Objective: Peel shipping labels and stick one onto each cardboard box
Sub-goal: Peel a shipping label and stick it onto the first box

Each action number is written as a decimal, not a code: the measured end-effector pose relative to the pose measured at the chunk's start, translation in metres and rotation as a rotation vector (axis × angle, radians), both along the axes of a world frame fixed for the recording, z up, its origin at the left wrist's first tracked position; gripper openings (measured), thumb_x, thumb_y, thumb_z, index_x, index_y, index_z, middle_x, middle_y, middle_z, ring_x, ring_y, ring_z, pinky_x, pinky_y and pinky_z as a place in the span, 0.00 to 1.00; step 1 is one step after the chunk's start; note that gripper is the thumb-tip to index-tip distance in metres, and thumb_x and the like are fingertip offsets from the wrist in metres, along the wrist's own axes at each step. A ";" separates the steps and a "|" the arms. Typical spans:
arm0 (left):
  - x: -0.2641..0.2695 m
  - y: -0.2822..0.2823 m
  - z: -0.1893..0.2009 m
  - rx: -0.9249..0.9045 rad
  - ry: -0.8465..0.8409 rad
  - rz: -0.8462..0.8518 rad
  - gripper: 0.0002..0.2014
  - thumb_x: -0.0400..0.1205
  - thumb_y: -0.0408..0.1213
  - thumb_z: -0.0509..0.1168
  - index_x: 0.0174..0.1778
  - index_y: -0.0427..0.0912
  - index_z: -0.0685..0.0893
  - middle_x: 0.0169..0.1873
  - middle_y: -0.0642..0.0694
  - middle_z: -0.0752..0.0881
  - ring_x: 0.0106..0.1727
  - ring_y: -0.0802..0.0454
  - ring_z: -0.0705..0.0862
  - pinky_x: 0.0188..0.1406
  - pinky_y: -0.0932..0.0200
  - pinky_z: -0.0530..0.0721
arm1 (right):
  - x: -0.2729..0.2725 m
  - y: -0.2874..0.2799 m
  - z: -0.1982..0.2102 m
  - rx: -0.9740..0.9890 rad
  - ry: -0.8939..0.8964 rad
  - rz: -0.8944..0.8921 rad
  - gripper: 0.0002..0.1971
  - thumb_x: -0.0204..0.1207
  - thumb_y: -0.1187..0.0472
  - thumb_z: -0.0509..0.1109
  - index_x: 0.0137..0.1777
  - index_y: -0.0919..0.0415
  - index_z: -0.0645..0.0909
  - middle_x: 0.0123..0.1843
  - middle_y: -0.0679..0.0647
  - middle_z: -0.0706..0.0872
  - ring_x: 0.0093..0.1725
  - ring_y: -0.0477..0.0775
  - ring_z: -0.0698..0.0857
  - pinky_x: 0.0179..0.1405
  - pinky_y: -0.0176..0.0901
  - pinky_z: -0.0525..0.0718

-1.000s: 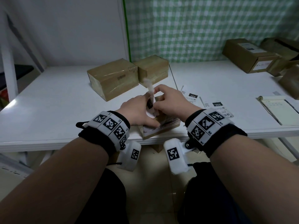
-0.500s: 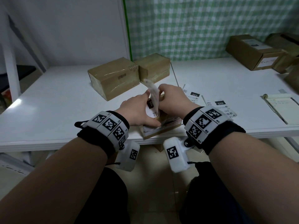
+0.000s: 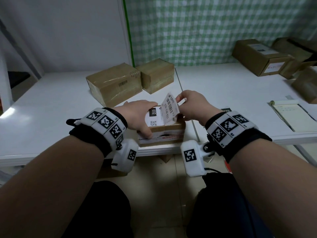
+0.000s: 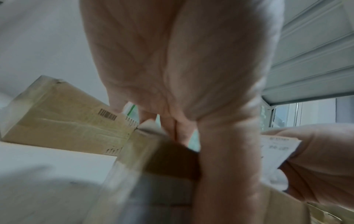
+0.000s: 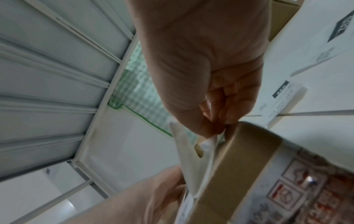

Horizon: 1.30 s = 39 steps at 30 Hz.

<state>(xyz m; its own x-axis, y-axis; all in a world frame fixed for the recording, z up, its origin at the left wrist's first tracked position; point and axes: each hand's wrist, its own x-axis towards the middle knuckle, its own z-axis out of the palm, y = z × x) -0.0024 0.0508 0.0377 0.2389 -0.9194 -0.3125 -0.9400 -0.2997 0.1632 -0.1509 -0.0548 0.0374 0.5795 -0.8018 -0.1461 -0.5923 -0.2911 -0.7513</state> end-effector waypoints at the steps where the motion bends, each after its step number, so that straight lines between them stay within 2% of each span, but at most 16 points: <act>1: -0.001 -0.001 0.003 0.019 -0.016 -0.013 0.51 0.58 0.51 0.82 0.76 0.50 0.65 0.66 0.50 0.75 0.64 0.47 0.74 0.66 0.45 0.75 | -0.001 0.001 -0.001 0.034 -0.014 -0.005 0.06 0.74 0.68 0.68 0.41 0.56 0.78 0.45 0.57 0.85 0.34 0.52 0.85 0.23 0.37 0.83; 3: -0.005 -0.004 0.006 0.038 -0.052 -0.033 0.50 0.58 0.49 0.83 0.75 0.48 0.66 0.66 0.49 0.75 0.64 0.47 0.74 0.64 0.47 0.76 | -0.002 0.004 -0.001 0.047 -0.023 -0.010 0.05 0.75 0.67 0.67 0.38 0.60 0.81 0.40 0.59 0.87 0.31 0.52 0.86 0.25 0.39 0.87; 4: -0.007 -0.005 0.006 0.033 -0.059 -0.039 0.50 0.58 0.50 0.83 0.74 0.47 0.67 0.66 0.49 0.75 0.64 0.47 0.75 0.65 0.47 0.75 | -0.002 0.005 -0.002 0.042 -0.024 -0.015 0.05 0.75 0.66 0.68 0.39 0.63 0.82 0.37 0.59 0.87 0.30 0.54 0.86 0.30 0.42 0.89; 6: -0.014 -0.009 0.004 -0.034 0.010 -0.047 0.46 0.58 0.53 0.82 0.70 0.46 0.71 0.64 0.49 0.77 0.63 0.48 0.75 0.64 0.51 0.75 | -0.002 0.008 -0.002 0.058 -0.038 -0.025 0.05 0.74 0.65 0.69 0.42 0.67 0.85 0.33 0.59 0.86 0.33 0.58 0.87 0.40 0.49 0.91; 8: -0.023 -0.012 -0.002 -0.123 0.108 -0.045 0.44 0.59 0.55 0.82 0.68 0.46 0.72 0.62 0.49 0.78 0.62 0.49 0.76 0.63 0.53 0.75 | -0.001 0.008 -0.004 0.106 -0.062 -0.029 0.07 0.74 0.65 0.70 0.43 0.69 0.85 0.32 0.59 0.85 0.33 0.59 0.87 0.42 0.52 0.91; 12: -0.031 -0.016 -0.012 -0.203 0.140 0.016 0.48 0.57 0.58 0.81 0.71 0.46 0.69 0.65 0.47 0.76 0.65 0.47 0.73 0.70 0.42 0.70 | -0.002 0.008 -0.007 0.157 -0.089 -0.031 0.06 0.74 0.67 0.67 0.44 0.68 0.85 0.31 0.59 0.83 0.28 0.54 0.82 0.38 0.47 0.88; 14: -0.032 -0.016 -0.015 -0.197 0.122 0.035 0.51 0.55 0.60 0.81 0.72 0.46 0.68 0.66 0.47 0.76 0.66 0.47 0.72 0.70 0.40 0.69 | -0.003 0.008 -0.008 0.166 -0.086 -0.034 0.06 0.74 0.68 0.67 0.45 0.68 0.85 0.30 0.57 0.81 0.26 0.51 0.79 0.30 0.41 0.85; 16: -0.032 -0.015 -0.014 -0.183 0.098 0.045 0.52 0.55 0.60 0.81 0.72 0.46 0.68 0.64 0.46 0.75 0.64 0.46 0.73 0.70 0.41 0.69 | -0.005 0.006 -0.007 0.181 -0.073 -0.042 0.03 0.74 0.70 0.68 0.40 0.66 0.82 0.30 0.54 0.79 0.27 0.49 0.78 0.22 0.36 0.82; 19: -0.032 -0.015 -0.012 -0.165 0.081 0.059 0.51 0.56 0.59 0.81 0.72 0.46 0.67 0.63 0.46 0.73 0.64 0.46 0.73 0.70 0.42 0.70 | -0.011 -0.003 -0.008 0.203 -0.070 -0.081 0.10 0.73 0.71 0.72 0.33 0.64 0.77 0.35 0.54 0.76 0.32 0.51 0.77 0.27 0.40 0.86; 22: -0.032 -0.015 -0.013 -0.169 0.103 0.071 0.53 0.55 0.58 0.81 0.74 0.47 0.65 0.67 0.47 0.72 0.67 0.45 0.72 0.71 0.42 0.69 | -0.022 -0.012 -0.011 0.212 -0.059 -0.138 0.10 0.72 0.73 0.72 0.32 0.64 0.77 0.37 0.56 0.76 0.32 0.52 0.78 0.32 0.44 0.88; 27: -0.035 -0.015 -0.012 -0.163 0.084 0.066 0.54 0.56 0.58 0.81 0.76 0.47 0.63 0.69 0.47 0.71 0.69 0.45 0.71 0.73 0.41 0.66 | -0.028 -0.014 -0.021 0.223 -0.051 -0.137 0.05 0.72 0.71 0.69 0.37 0.65 0.77 0.40 0.60 0.80 0.32 0.53 0.80 0.26 0.42 0.86; 29: -0.037 -0.016 -0.011 -0.148 0.064 0.059 0.56 0.55 0.62 0.80 0.76 0.47 0.63 0.70 0.46 0.70 0.70 0.45 0.70 0.74 0.40 0.63 | -0.028 -0.012 -0.021 0.244 -0.079 -0.124 0.03 0.73 0.68 0.68 0.40 0.64 0.77 0.40 0.60 0.81 0.32 0.53 0.81 0.26 0.40 0.87; 32: -0.043 -0.019 -0.010 -0.128 0.064 0.072 0.56 0.55 0.68 0.76 0.76 0.50 0.62 0.71 0.47 0.70 0.73 0.44 0.68 0.75 0.35 0.58 | -0.027 -0.011 -0.020 0.272 -0.121 -0.111 0.06 0.73 0.62 0.71 0.44 0.63 0.78 0.41 0.59 0.83 0.32 0.52 0.81 0.29 0.41 0.85; 36: -0.054 -0.024 -0.008 -0.117 0.043 0.082 0.56 0.55 0.70 0.75 0.77 0.52 0.61 0.74 0.49 0.68 0.75 0.43 0.66 0.73 0.27 0.55 | -0.026 -0.011 -0.022 0.265 -0.115 -0.094 0.07 0.74 0.62 0.72 0.40 0.61 0.77 0.41 0.60 0.84 0.33 0.53 0.81 0.30 0.41 0.85; 39: -0.057 -0.024 -0.010 -0.130 0.018 0.097 0.56 0.55 0.69 0.75 0.77 0.52 0.60 0.75 0.49 0.68 0.76 0.43 0.65 0.74 0.26 0.52 | -0.028 -0.014 -0.026 0.253 -0.137 -0.112 0.10 0.73 0.66 0.73 0.36 0.59 0.74 0.35 0.58 0.82 0.31 0.53 0.81 0.29 0.41 0.84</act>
